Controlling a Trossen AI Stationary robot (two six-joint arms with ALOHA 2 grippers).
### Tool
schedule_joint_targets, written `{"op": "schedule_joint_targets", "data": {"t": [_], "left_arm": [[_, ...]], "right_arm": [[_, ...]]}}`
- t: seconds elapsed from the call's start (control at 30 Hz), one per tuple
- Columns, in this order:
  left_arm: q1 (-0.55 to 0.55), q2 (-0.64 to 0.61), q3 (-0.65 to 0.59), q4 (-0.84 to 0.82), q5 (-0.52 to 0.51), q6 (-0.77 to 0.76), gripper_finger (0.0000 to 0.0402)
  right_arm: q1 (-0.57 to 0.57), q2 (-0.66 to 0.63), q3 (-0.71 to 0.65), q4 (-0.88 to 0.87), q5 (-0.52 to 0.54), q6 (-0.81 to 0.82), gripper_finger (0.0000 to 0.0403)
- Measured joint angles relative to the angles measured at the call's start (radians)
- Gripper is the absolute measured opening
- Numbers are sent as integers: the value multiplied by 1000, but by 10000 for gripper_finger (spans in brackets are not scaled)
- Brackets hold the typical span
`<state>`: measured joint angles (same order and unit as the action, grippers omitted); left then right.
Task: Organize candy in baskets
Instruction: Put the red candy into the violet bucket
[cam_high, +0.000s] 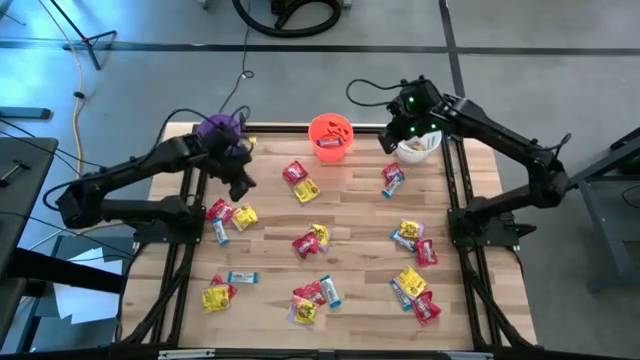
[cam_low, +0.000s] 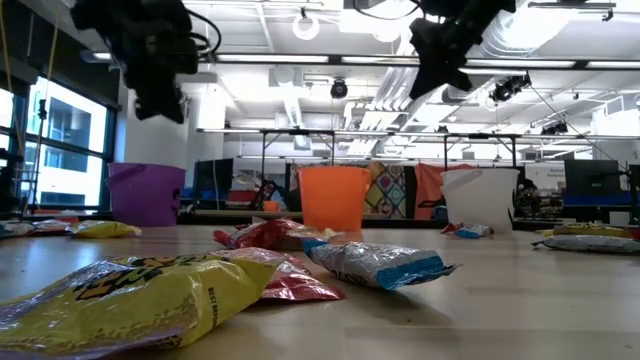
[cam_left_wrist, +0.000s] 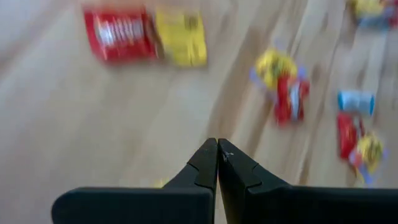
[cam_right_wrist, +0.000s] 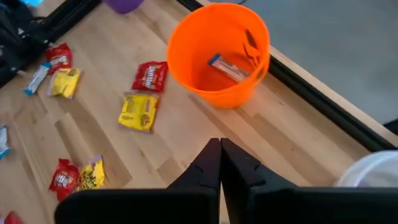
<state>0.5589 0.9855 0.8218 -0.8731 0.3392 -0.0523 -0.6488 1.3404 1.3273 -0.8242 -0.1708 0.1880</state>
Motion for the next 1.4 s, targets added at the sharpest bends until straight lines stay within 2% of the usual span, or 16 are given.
{"op": "schedule_joint_targets", "data": {"t": [0.17, 0.37, 0.57, 0.73, 0.87, 1.1, 1.27, 1.4], "left_arm": [[-92, 12, 5, -189, -58, -106, 0], [-174, 109, 5, -353, -190, -246, 10], [-196, 240, 5, -340, -298, -222, 64], [-193, 337, -7, -324, -309, -105, 116], [-192, 358, -68, -283, -304, -51, 142], [-165, 386, -86, -234, -296, -43, 150], [-152, 471, -86, -228, -271, -32, 151], [-151, 540, -86, -228, -309, -43, 151]], "right_arm": [[12, 0, 0, 40, -22, -20, 0], [11, 0, 0, 47, -44, -40, 0], [12, 0, 0, 47, -76, -57, 0], [47, 0, 0, 53, -92, -74, 0], [94, 0, -1, 73, -100, -112, 0], [138, 1, -1, 144, -110, -155, 0], [152, 1, -1, 176, -126, -165, 0], [152, 1, -1, 176, -127, -168, 0]]}}
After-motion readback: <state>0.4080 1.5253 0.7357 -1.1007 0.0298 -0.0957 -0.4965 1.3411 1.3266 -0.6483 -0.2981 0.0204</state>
